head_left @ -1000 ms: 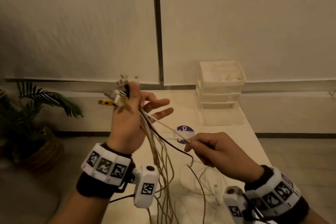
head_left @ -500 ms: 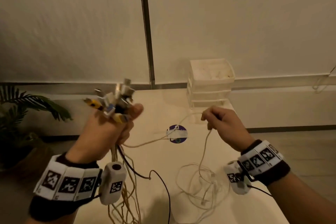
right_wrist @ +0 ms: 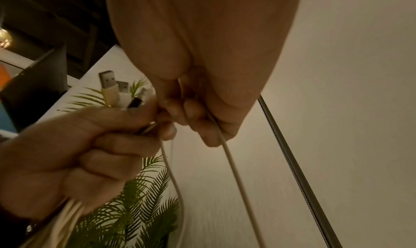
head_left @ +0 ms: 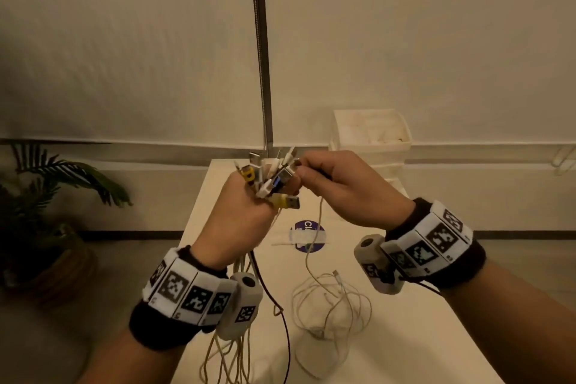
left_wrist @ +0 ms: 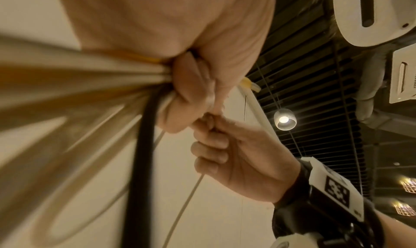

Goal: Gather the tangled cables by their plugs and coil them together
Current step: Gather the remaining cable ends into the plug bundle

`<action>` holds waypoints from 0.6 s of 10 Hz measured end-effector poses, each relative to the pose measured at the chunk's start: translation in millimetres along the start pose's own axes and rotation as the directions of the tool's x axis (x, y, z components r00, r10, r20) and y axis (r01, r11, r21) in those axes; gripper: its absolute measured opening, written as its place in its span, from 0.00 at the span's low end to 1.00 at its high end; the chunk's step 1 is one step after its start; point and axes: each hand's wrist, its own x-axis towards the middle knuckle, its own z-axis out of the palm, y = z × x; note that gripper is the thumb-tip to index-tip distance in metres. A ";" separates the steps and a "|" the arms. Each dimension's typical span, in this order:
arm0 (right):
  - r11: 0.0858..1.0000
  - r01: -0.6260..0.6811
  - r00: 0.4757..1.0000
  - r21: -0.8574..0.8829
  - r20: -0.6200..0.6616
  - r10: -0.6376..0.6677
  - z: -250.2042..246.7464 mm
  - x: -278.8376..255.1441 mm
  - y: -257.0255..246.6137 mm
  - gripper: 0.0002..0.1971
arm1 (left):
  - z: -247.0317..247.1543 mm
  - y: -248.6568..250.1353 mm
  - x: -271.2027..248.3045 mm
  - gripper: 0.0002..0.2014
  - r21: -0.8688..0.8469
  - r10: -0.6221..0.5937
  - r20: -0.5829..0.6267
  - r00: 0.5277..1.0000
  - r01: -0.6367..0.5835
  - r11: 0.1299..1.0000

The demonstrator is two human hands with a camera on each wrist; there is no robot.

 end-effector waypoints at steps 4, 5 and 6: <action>0.952 -0.301 0.954 0.052 0.024 0.300 1.5 -37.4 96.3 0.13 | -93.3 -25.5 32.5 0.19 -0.455 -0.252 -0.518 0.817 -0.014 0.890; 0.947 -0.311 0.938 0.078 -0.138 0.319 8.5 -22.4 104.6 0.12 | -79.0 -29.3 24.2 0.14 -0.296 -0.143 -0.622 0.770 -0.062 0.953; 0.956 -0.265 0.926 0.128 -0.243 0.289 3.2 -6.9 101.1 0.13 | -62.5 -40.6 15.6 0.17 0.025 0.114 -0.581 0.806 -0.122 0.992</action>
